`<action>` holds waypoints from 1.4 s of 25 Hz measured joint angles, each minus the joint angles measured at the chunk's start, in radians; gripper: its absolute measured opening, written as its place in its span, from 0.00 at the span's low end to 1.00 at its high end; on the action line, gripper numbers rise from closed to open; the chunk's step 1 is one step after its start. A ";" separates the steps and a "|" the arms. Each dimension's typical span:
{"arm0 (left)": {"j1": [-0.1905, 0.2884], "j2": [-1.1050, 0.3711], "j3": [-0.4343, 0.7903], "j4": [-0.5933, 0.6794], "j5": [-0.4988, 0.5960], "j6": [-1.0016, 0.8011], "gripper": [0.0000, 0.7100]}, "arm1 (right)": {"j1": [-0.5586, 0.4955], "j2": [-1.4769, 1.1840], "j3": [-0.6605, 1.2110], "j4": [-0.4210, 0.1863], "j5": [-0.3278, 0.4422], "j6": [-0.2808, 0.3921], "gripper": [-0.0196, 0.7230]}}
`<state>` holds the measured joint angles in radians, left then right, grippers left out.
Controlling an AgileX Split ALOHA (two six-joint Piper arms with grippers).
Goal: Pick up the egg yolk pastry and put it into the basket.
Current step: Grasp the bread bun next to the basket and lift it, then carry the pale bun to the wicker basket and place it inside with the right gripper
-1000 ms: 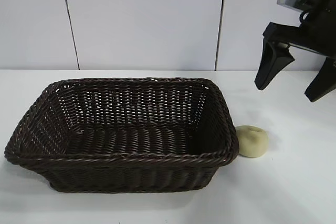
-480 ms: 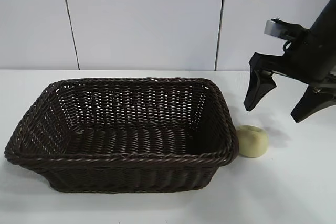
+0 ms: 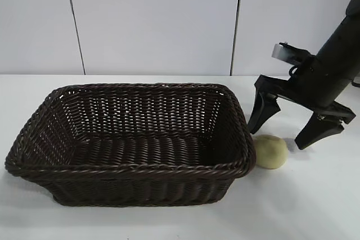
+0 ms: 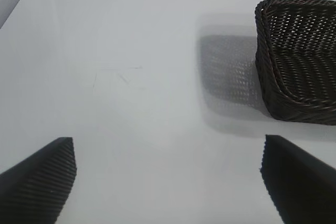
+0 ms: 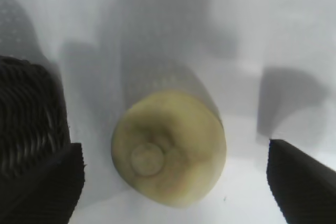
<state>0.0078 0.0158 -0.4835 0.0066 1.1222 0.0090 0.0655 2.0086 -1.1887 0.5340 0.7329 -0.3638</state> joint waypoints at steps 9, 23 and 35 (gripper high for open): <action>0.000 0.000 0.000 0.000 0.000 0.000 0.98 | 0.000 -0.001 -0.002 0.007 0.016 0.000 0.09; 0.000 0.000 0.000 0.000 0.000 0.000 0.98 | 0.000 -0.340 -0.125 -0.011 0.239 0.027 0.07; 0.000 0.000 0.000 0.000 0.000 0.000 0.98 | 0.092 -0.336 -0.171 0.008 0.235 0.055 0.07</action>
<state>0.0078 0.0158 -0.4835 0.0066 1.1222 0.0088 0.1575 1.6723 -1.3601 0.5424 0.9681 -0.3089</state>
